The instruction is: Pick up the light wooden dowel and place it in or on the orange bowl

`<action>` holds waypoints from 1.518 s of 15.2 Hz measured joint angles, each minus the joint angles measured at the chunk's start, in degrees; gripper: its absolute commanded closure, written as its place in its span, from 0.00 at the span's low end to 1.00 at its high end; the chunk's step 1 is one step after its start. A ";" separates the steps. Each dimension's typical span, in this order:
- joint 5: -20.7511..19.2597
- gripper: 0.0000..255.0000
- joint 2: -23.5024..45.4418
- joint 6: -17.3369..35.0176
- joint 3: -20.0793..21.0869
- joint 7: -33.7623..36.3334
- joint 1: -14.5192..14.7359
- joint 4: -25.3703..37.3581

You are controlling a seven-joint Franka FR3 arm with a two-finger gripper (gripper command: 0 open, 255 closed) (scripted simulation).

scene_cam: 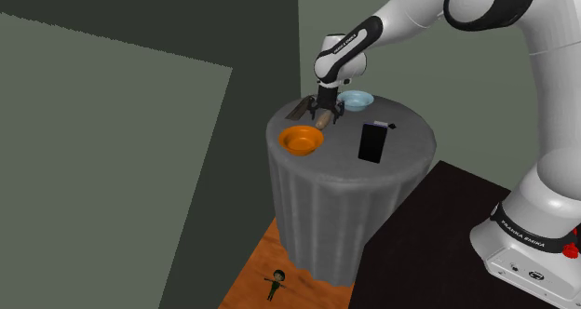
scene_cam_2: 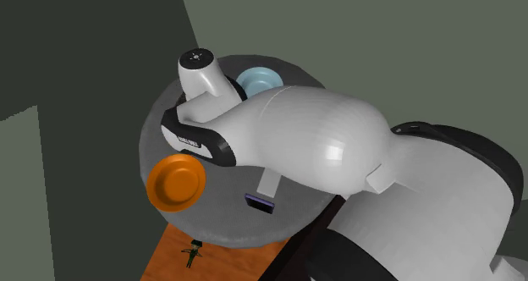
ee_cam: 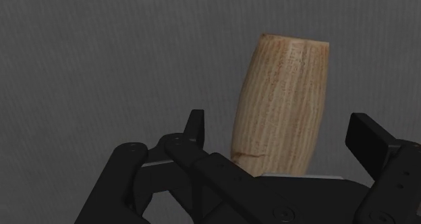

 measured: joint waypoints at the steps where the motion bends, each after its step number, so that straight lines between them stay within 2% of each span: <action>1: 0.02 0.00 0.39 0.38 0.02 -0.03 0.01 -0.01; 7: 0.04 0.00 0.51 0.87 0.05 0.03 0.09 -0.34; 8: 0.04 1.00 0.51 0.87 0.05 0.03 0.09 -0.34; 18: 0.04 1.00 0.49 0.86 0.03 0.03 0.08 -0.35; 23: -0.10 1.00 -1.16 -1.39 -0.03 0.30 0.11 0.27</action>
